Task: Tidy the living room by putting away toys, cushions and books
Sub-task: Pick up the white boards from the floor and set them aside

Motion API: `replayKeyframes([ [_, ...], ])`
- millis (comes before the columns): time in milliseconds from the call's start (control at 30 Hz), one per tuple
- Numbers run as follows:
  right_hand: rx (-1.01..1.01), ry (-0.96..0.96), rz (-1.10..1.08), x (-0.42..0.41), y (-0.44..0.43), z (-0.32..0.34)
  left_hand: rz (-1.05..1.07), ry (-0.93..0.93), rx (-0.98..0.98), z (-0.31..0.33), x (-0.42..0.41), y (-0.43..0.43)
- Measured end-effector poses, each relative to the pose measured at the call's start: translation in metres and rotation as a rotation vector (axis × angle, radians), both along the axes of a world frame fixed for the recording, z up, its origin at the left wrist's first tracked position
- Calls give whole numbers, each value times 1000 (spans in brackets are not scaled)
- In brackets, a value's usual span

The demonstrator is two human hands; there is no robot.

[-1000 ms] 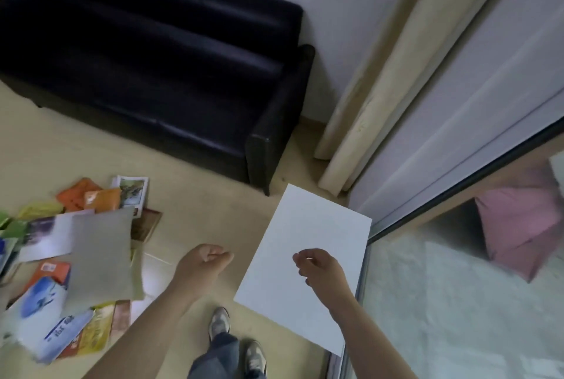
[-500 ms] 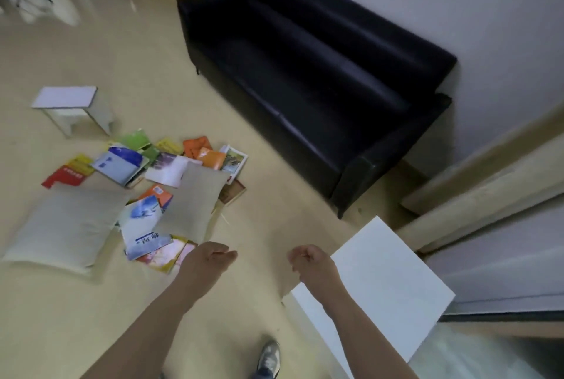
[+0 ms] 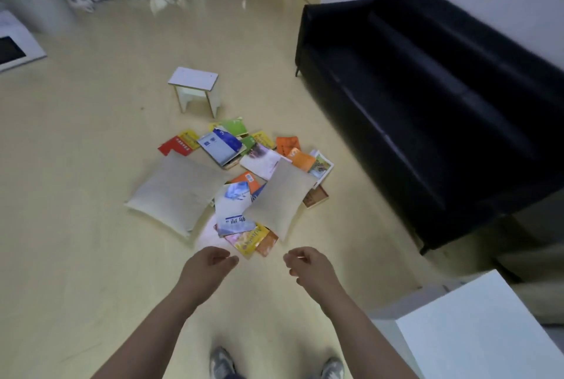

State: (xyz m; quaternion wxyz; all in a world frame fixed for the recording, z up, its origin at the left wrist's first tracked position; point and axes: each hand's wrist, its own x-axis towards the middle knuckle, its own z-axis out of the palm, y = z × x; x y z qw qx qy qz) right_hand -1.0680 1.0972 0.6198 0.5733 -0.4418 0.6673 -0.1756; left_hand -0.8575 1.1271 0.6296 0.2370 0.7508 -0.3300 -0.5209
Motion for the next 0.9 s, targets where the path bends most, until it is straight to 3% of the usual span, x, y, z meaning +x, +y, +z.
replayKeyframes([
  [133,0,-9,60,75,-4,3,61,-10,18,4,71,5],
  [400,19,19,106,143,-54,-2,84,9,47,7,138,-32],
  [900,-29,23,257,310,-278,-15,154,-91,5,4,293,-218],
])
